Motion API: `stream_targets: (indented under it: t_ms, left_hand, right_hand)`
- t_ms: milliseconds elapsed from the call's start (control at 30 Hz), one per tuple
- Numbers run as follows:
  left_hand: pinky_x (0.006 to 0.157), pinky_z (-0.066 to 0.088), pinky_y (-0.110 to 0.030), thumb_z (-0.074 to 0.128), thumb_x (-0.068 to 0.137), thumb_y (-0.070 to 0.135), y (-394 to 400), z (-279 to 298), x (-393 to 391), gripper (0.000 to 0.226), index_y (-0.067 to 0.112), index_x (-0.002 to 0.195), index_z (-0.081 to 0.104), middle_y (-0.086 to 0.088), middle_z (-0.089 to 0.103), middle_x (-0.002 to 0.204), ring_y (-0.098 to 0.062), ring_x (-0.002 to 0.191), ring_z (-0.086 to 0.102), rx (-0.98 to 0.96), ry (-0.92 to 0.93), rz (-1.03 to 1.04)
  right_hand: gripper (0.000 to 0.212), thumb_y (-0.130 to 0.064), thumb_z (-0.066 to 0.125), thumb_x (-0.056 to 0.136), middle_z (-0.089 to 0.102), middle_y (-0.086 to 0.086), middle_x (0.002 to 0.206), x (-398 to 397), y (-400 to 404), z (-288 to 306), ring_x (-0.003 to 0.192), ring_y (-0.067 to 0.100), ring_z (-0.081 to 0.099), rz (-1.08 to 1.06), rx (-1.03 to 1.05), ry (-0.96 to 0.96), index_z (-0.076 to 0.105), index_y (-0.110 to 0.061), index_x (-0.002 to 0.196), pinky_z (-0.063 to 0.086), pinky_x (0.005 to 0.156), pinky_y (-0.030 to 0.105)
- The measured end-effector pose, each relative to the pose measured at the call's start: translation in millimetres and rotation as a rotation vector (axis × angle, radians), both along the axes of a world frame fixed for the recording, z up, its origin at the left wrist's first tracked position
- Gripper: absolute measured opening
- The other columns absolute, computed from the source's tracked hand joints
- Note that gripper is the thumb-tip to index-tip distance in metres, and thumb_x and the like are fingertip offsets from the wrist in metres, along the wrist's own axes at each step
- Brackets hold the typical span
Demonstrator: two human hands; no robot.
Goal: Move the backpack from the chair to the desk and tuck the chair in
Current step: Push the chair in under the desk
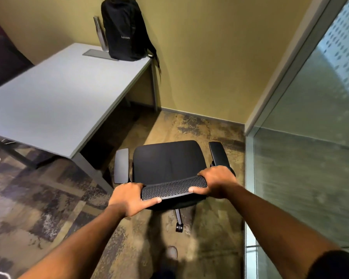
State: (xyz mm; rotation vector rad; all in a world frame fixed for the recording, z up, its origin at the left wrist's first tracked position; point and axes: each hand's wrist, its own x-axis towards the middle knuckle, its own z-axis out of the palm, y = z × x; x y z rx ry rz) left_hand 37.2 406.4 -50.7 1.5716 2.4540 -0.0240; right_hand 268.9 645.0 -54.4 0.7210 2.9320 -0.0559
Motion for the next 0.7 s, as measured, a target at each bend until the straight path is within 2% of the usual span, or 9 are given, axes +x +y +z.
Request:
stream_targets:
  t_ms: [167,267,400,567,700]
  left_hand:
    - [0.064,0.052,-0.036,0.019,0.062,0.109,45.3,-0.3,-20.9,0.095,0.028,0.085,0.064,0.005,0.072,0.084,-0.02,0.082,0.069,0.022,0.056,0.052]
    - [0.058,0.046,-0.036,0.019,0.061,0.109,72.4,-3.2,-36.6,0.095,0.026,0.076,0.06,0.005,0.068,0.076,-0.02,0.075,0.067,0.035,0.054,0.086]
    - [0.06,0.049,-0.037,0.017,0.059,0.11,105.2,-7.5,-57.0,0.097,0.026,0.078,0.061,0.003,0.07,0.078,-0.022,0.077,0.068,0.041,0.075,0.13]
    - [0.066,0.055,-0.039,0.015,0.059,0.11,147.4,-7.0,-82.7,0.1,0.028,0.086,0.066,0.002,0.073,0.082,-0.022,0.08,0.07,0.032,0.091,0.188]
    - [0.068,0.055,-0.04,0.015,0.059,0.11,176.3,-8.0,-93.0,0.101,0.028,0.087,0.066,0.0,0.074,0.087,-0.025,0.085,0.071,0.019,0.109,0.259]
  right_hand:
    - [0.101,-0.109,0.017,0.068,0.073,-0.006,0.089,-35.8,59.3,3.4,0.085,0.022,0.069,0.074,0.003,-0.003,0.071,-0.03,0.1,0.052,0.074,0.038]
    - [0.095,-0.106,0.025,0.075,0.074,-0.005,0.092,-57.4,93.6,2.1,0.087,0.024,0.07,0.113,-0.005,0.036,0.073,-0.03,0.109,0.045,0.068,0.036]
    - [0.094,-0.105,0.025,0.077,0.071,-0.007,0.084,-85.8,136.4,-0.8,0.079,0.022,0.069,0.163,0.003,0.073,0.074,-0.029,0.104,0.054,0.071,0.037]
    - [0.091,-0.105,0.026,0.077,0.07,-0.008,0.085,-129.2,188.5,5.1,0.079,0.02,0.067,0.214,-0.021,0.064,0.073,-0.032,0.103,0.054,0.07,0.037]
    - [0.091,-0.105,0.025,0.076,0.068,-0.009,0.082,-158.4,229.2,3.8,0.078,0.019,0.066,0.288,-0.031,0.057,0.074,-0.032,0.101,0.051,0.067,0.036]
